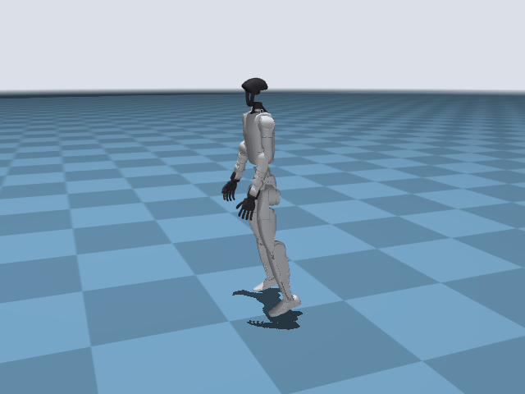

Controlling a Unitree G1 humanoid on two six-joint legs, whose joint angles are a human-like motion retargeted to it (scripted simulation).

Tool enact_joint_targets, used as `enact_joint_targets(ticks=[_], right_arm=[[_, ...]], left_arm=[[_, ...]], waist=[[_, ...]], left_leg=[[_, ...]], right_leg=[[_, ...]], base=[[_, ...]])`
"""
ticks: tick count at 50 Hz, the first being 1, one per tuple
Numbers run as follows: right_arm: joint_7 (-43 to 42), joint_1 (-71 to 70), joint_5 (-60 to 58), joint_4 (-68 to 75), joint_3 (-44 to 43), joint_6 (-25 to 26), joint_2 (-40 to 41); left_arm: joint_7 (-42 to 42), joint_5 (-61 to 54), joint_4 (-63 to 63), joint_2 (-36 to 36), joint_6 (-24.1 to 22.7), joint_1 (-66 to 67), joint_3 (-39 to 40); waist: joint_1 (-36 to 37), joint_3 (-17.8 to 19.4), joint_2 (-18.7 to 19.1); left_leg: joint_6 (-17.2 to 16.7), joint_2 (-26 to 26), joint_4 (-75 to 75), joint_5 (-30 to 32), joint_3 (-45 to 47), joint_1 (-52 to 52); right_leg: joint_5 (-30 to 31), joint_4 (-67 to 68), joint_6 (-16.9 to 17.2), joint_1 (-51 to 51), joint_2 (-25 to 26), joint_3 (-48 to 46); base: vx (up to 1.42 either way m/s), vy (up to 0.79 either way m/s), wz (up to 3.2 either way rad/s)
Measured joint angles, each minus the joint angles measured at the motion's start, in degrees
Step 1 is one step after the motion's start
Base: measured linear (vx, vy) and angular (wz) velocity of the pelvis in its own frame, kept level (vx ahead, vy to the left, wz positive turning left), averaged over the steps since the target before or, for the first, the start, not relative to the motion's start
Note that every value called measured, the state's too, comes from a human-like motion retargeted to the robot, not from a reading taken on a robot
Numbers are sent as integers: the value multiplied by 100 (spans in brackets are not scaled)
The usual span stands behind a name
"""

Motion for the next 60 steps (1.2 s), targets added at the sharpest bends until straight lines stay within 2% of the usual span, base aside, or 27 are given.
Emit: enact_joint_targets(ticks=[3, 6, 8, 10, 12, 13, 15, 16, 18, 19, 20, 22, 25, 27, 28, 30, 34, 40, 45, 50, 55, 60], right_arm=[[100, 76, 377, -548, -155, -35, -384], [335, 213, 529, -1157, -121, -110, -799], [496, 261, 636, -1555, -94, -190, -1057], [538, 121, 860, -1837, -165, -237, -1211], [291, -273, 1084, -1837, -322, -277, -1187], [72, -500, 1216, -1739, -395, -275, -1105], [-503, -795, 1466, -1458, -565, -320, -831], [-819, -876, 1702, -1298, -630, -370, -627], [-1319, -925, 2324, -1035, -732, -542, -180], [-1426, -861, 2664, -972, -780, -644, 42], [-1477, -767, 2999, -936, -830, -746, 259], [-1293, -448, 3270, -1039, -941, -822, 551], [-884, 48, 2741, -1342, -1053, -757, 686], [-753, 221, 2100, -1502, -1004, -729, 641], [-713, 275, 1750, -1554, -980, -740, 625], [-649, 199, 1178, -1583, -779, -677, 608], [-605, 19, 723, -1405, -311, -620, 632], [-14, -2, 442, -1018, 18, -322, 618], [141, -171, -8, -522, 262, -185, 571], [108, -355, -92, -221, 348, -203, 642], [208, -474, 305, -580, 546, -205, 617], [447, -813, 251, -1013, 1092, -37, 497]], left_arm=[[96, -234, -565, 136, -28, 56, -411], [-63, -284, -1381, 474, -113, 100, -775], [-219, -187, -2000, 763, -186, 28, -851], [-268, -10, -2506, 1007, -181, -236, -718], [-95, 185, -2631, 1073, -72, -677, -419], [90, 292, -2545, 1045, 54, -891, -274], [525, 558, -2170, 894, 351, -1138, -49], [736, 619, -1889, 783, 513, -1198, -9], [1039, 665, -1344, 581, 716, -1223, -31], [1104, 668, -1132, 505, 723, -1164, -105], [1140, 671, -947, 438, 697, -1081, -199], [1104, 736, -859, 391, 520, -801, -358], [909, 794, -1221, 460, 167, -260, -338], [746, 706, -1627, 549, -41, 85, -173], [666, 700, -1815, 586, -138, 250, -65], [558, 685, -2136, 679, -198, 503, 189], [476, 691, -1730, 611, -141, 556, 607], [214, 619, -463, 256, 267, 195, 1175], [145, 740, -165, 195, 315, 19, 1112], [-67, 879, -376, 330, 236, -36, 941], [-174, 702, -673, 495, 227, -200, 629], [-204, 554, -998, 600, 308, -443, 413]], waist=[[-161, 82, 139], [-200, 86, 258], [-144, 79, 286], [-59, 191, 252], [13, 542, 206], [24, 773, 191], [-41, 1197, 187], [-116, 1354, 189], [-279, 1527, 193], [-354, 1504, 199], [-424, 1444, 207], [-464, 1157, 232], [-308, 669, 243], [-136, 485, 219], [-64, 422, 212], [49, 384, 174], [27, 496, 7], [-66, 651, -65], [-99, 807, -23], [-72, 973, -49], [3, 1330, -98], [22, 1993, -205]], left_leg=[[-200, -209, 371, 191, -422, -90], [-420, -279, 425, 736, -666, -84], [-405, -300, 457, 689, -754, -63], [-144, -297, 797, -426, -578, -100], [144, -217, 1676, -2276, -217, -296], [294, -156, 2223, -3036, -81, -435], [593, -65, 3260, -3800, 20, -751], [685, -56, 3520, -3725, 3, -870], [755, -86, 3502, -3363, -61, -924], [720, -125, 3140, -3126, -109, -821], [664, -170, 2669, -2887, -161, -674], [589, -238, 1538, -2464, -227, -333], [576, -284, 299, -2014, -137, -54], [589, -283, -97, -1936, -1, 6], [581, -264, -233, -1943, 59, 24], [647, -197, -464, -2009, 186, 43], [693, -210, -595, -2043, 320, 55], [640, -237, -504, -1920, 261, -75], [582, -211, -335, -1969, 212, -151], [599, -203, -268, -1989, 210, -202], [612, -184, -209, -2050, 233, -295], [668, -188, -144, -2053, 251, -457]], right_leg=[[227, 38, -33, 177, -96, -59], [651, -38, -16, 285, -121, 48], [533, 31, -13, 285, -112, 277], [-651, 427, -124, 203, -135, 418], [-2610, 1386, -154, -44, -233, 349], [-3447, 1989, -282, -200, -306, 284], [-4488, 3084, -704, -461, -462, 170], [-4534, 3401, -921, -553, -510, 133], [-4285, 3575, -1205, -613, -547, 30], [-4023, 3335, -1204, -546, -520, -42], [-3736, 2988, -1149, -447, -477, -120], [-3203, 2011, -816, -205, -338, -219], [-2640, 850, -206, -77, -171, -226], [-2530, 470, -2, -127, -103, -164], [-2564, 344, 5, -155, -61, -131], [-2577, 85, -356, -217, 40, -65], [-2410, -263, -253, -169, 65, -31], [-2312, -219, -222, -236, 32, -64], [-2427, 25, -292, -330, 22, -34], [-2487, 123, -351, -410, 13, 16], [-2470, 143, -365, -515, 28, 88], [-2429, 250, -342, -711, 7, 112]], base=[[2, -1, 49], [3, -2, 18], [0, 0, 0], [-10, -2, -15], [-19, -1, -18], [-20, -2, -4], [-18, -2, 22], [-15, -2, 43], [-9, -2, 50], [-4, -3, 48], [-2, -3, 38], [0, -2, 14], [-5, -3, -24], [-11, -4, -57], [-10, -2, -62], [-8, 0, -62], [-9, -2, -23], [-8, 0, 8], [-6, 1, 5], [-7, 1, -3], [-12, 1, -6], [-19, 0, -1]])
